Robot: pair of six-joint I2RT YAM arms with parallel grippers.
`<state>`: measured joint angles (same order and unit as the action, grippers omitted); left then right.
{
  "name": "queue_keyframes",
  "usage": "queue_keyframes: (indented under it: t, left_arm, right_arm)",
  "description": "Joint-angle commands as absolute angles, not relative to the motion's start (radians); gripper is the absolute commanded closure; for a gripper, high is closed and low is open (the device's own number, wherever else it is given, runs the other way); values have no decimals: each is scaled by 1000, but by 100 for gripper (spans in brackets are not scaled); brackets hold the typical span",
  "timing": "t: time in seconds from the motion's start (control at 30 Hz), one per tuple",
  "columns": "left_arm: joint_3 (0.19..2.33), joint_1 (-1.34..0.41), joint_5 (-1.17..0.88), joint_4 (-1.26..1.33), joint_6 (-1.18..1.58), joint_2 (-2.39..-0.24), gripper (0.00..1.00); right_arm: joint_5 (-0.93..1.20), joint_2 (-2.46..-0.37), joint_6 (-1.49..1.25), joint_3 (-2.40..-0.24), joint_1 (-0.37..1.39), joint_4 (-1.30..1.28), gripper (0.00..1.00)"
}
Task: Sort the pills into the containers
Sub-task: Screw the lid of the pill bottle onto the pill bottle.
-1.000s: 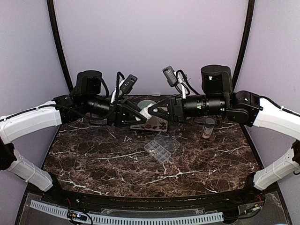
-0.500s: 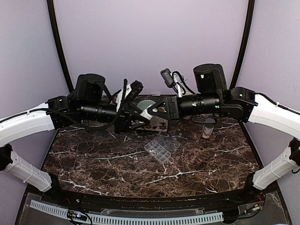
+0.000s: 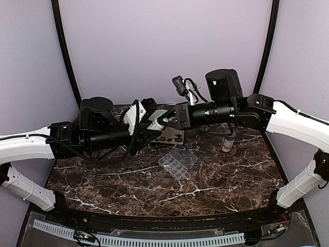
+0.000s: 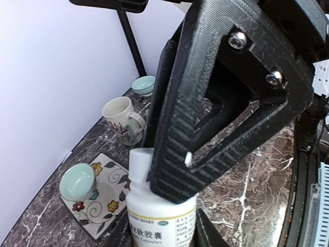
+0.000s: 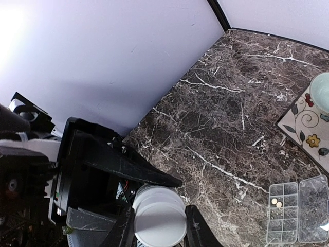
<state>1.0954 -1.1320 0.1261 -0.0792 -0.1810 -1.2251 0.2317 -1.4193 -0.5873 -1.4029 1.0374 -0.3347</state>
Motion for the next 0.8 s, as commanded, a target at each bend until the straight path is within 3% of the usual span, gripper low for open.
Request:
queue_keyframes:
  t: [0.0,0.27,0.53,0.77]
  left_arm:
    - [1076,-1245,269,221,-310,-1204,100]
    - [1063,-1276,342,270,-309,-1218,100]
    - [1058,-1246,299,213,-232,-1180,100]
    - [1048,-1204,258,163,-175,-1157,100]
  right_arm:
    - [203,-1489,-617,-1432,1034,-318,100]
    - [182,-1489,-626,-1434,1034,-319,100]
    - [162,-1421,-605,-1393,1034,-264,63]
    - [149,-1342,-576,-1343,1041,-221,48]
